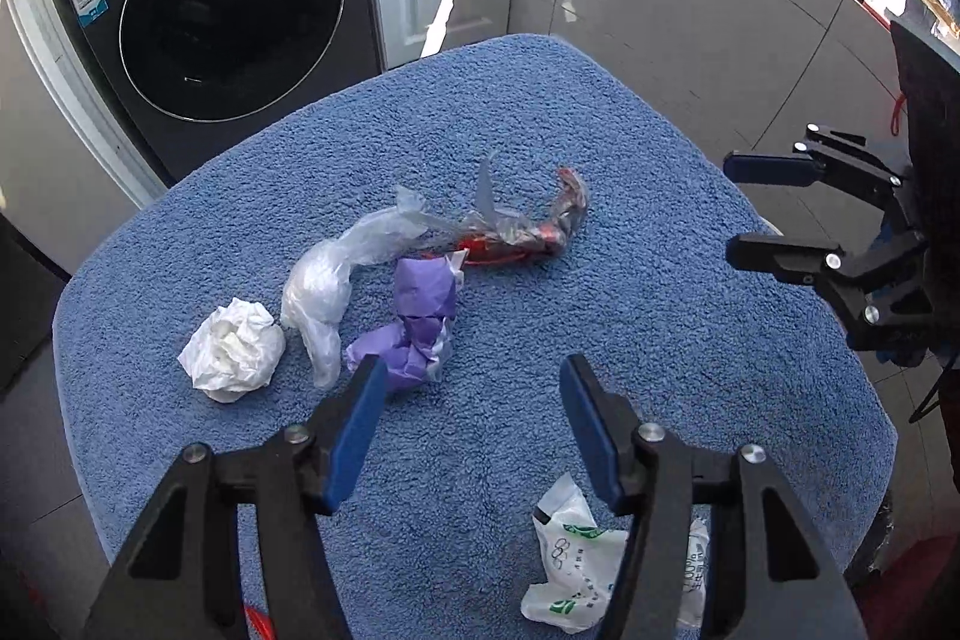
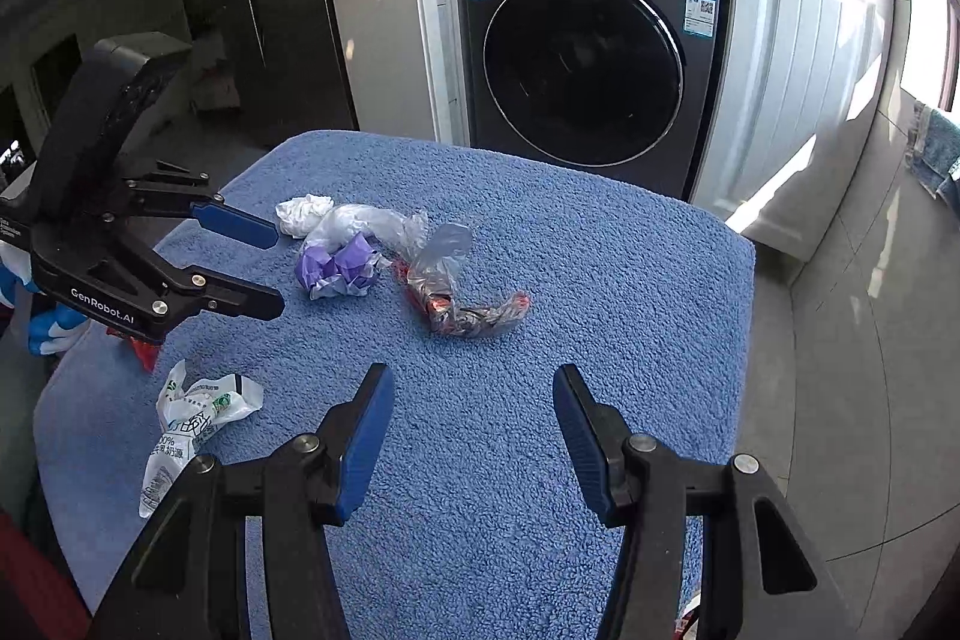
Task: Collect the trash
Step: 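Move both open tools back over the trash on the towel, then grasp the purple glove with the left tool while the right tool grasps the clear wrapper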
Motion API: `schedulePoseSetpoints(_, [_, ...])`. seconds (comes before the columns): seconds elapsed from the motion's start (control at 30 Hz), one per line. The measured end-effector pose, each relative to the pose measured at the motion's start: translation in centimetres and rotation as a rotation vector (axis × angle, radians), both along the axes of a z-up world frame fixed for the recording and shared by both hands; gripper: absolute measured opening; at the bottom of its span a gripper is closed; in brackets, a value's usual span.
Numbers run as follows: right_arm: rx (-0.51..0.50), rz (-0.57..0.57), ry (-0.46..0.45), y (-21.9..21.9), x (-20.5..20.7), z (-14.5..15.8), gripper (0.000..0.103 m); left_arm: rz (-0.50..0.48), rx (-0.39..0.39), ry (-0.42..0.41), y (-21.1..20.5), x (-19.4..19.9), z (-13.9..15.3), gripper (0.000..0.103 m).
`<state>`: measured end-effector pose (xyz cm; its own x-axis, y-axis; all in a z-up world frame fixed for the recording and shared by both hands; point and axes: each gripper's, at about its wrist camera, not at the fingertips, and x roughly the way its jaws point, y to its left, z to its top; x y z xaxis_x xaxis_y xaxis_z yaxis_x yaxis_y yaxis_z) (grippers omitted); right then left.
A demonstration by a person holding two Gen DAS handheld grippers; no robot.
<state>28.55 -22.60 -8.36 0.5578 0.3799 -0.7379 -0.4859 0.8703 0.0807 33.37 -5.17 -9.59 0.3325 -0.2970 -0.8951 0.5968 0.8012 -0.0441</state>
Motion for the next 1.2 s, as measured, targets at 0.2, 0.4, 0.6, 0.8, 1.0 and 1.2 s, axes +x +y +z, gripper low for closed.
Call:
schedulePoseSetpoints(0.2, [0.013, 0.084, 0.034, 1.2, 3.5, -1.7, 0.051, -0.051, 0.067, 0.052, -1.5, 2.9, -1.9, 0.041])
schedulePoseSetpoints(0.4, [0.023, 0.154, 0.059, 2.6, 5.9, -3.0, 0.046, -0.068, 0.134, 0.079, -2.6, 4.6, -3.6, 0.041])
schedulePoseSetpoints(0.6, [-0.005, 0.212, 0.088, 4.1, 6.8, -4.6, 0.041, -0.065, 0.138, 0.109, -3.5, 5.4, -5.3, 0.036])
schedulePoseSetpoints(0.8, [-0.038, 0.218, 0.104, 4.5, 7.7, -5.9, 0.029, -0.065, 0.116, 0.095, -4.2, 4.8, -4.4, 0.026])
schedulePoseSetpoints(1.0, [0.053, 0.190, 0.104, 3.0, 6.0, -4.9, 0.021, -0.035, 0.039, 0.065, -2.6, 1.8, -1.3, 0.026])
schedulePoseSetpoints(1.2, [0.101, 0.111, 0.065, 0.9, 0.9, -2.3, 0.021, 0.019, -0.055, 0.014, -1.1, -1.9, 1.3, 0.026])
